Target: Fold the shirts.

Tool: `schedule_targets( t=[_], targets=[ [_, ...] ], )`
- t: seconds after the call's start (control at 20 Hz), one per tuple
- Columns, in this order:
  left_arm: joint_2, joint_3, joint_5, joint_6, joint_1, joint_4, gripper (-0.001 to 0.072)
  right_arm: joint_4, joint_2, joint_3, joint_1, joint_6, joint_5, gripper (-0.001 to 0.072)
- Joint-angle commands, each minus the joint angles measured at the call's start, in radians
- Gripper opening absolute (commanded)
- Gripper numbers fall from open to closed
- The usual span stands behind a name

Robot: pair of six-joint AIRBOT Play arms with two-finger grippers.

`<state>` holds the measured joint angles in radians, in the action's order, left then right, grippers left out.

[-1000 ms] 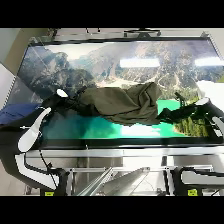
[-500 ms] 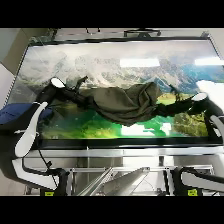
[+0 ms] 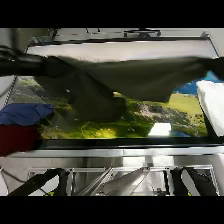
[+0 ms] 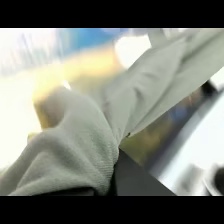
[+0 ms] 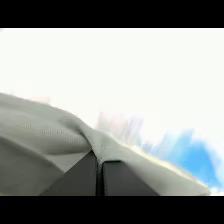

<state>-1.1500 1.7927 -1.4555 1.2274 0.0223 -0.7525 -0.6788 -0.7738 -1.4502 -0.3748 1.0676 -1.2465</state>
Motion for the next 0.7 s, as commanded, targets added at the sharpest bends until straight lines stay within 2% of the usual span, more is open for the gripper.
schedule_targets(
  t=[0.0, 0.15, 0.3, 0.45, 0.65],
  targets=[
    [0.163, 0.190, 0.097, -0.030, -0.029, -0.007, 0.0028, 0.025, 0.166, -0.173, -0.035, -0.059, 0.151, 0.0022],
    [0.198, 0.270, 0.083, -0.031, -0.029, -0.035, 0.0029, 0.076, 0.199, -0.189, -0.035, -0.100, 0.197, 0.0022],
    [0.177, 0.193, 0.067, -0.032, -0.029, -0.040, 0.0029, 0.174, 0.109, -0.178, -0.035, -0.100, 0.079, 0.0022],
    [0.057, 0.086, 0.038, -0.033, -0.029, -0.040, 0.0029, 0.253, -0.027, -0.113, -0.034, -0.099, -0.024, 0.0022],
    [-0.213, -0.050, 0.043, -0.061, -0.028, -0.039, 0.0030, 0.242, -0.220, 0.102, -0.010, -0.106, -0.029, 0.0023]
  ],
)
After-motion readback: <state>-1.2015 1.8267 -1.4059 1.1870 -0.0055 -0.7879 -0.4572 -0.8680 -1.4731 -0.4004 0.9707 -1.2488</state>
